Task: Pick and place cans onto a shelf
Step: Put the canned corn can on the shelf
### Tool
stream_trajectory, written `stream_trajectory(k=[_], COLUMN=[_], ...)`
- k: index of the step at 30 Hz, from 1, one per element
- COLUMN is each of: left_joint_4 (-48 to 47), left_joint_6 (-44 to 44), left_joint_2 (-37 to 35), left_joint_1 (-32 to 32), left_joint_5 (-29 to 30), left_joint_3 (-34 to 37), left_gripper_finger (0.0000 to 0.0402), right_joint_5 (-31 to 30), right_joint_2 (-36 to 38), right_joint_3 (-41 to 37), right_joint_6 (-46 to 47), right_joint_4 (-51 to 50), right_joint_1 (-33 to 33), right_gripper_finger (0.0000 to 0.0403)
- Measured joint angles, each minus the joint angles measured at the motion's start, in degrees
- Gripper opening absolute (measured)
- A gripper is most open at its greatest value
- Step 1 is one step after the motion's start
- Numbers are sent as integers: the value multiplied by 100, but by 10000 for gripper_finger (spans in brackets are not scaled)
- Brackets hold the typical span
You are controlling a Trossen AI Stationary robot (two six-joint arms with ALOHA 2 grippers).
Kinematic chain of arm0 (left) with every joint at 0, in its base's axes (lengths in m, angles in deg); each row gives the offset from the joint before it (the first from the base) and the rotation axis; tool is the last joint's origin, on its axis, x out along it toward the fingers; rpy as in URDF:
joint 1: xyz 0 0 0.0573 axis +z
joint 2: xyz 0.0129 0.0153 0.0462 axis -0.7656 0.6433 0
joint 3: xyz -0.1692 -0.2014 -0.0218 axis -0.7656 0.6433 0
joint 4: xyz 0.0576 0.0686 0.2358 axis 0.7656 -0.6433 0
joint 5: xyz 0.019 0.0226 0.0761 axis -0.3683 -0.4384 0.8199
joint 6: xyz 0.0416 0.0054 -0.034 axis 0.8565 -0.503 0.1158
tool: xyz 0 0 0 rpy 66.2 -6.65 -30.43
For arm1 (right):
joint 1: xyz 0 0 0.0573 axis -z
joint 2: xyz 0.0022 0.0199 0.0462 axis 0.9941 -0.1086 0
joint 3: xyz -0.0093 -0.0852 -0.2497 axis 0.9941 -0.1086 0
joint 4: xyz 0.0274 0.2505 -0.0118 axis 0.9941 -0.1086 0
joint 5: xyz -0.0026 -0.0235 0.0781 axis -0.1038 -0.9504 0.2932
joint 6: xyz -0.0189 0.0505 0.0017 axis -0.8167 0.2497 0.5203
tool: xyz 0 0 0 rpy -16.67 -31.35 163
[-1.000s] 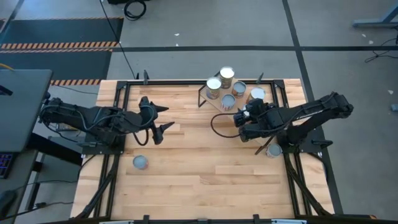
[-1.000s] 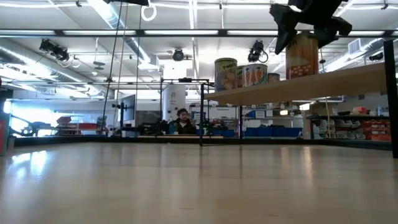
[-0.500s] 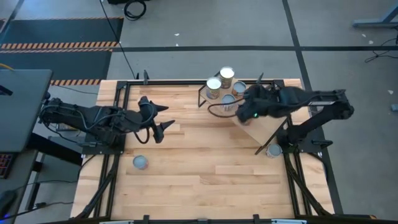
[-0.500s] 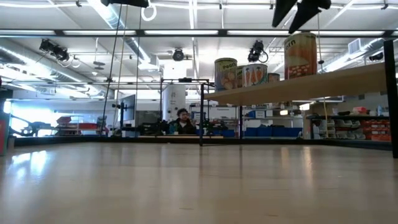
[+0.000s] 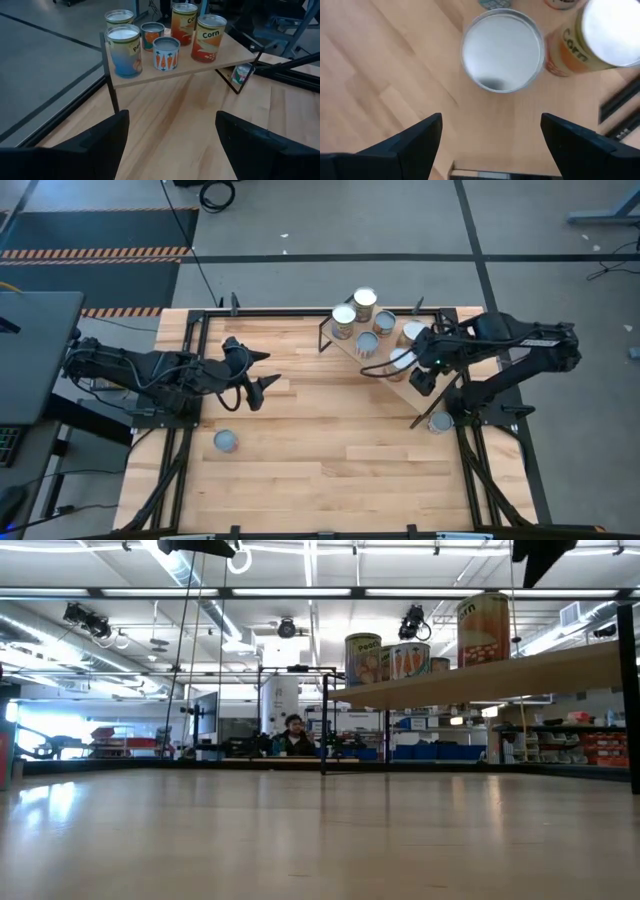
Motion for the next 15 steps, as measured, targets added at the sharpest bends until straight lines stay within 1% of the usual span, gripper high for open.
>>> stream_trajectory(k=[8,11,15], left_joint_4=[22,22,18], left_joint_6=[-10,136,169], left_joint_2=[0,0,0], left_joint_1=[2,4,4], left_joint_5=[2,2,2], left_joint_3=[0,0,0], left_gripper_finger=[304,304,304], right_joint_5=[54,135,141], right_joint_2=[96,119,119], right_joint_3=[-847,-1146,-1295], right_joint_6=[-482,-593,-698], right_joint_4=[262,592,1123], right_joint_1=[293,400,552], right_gripper_finger=[346,346,346])
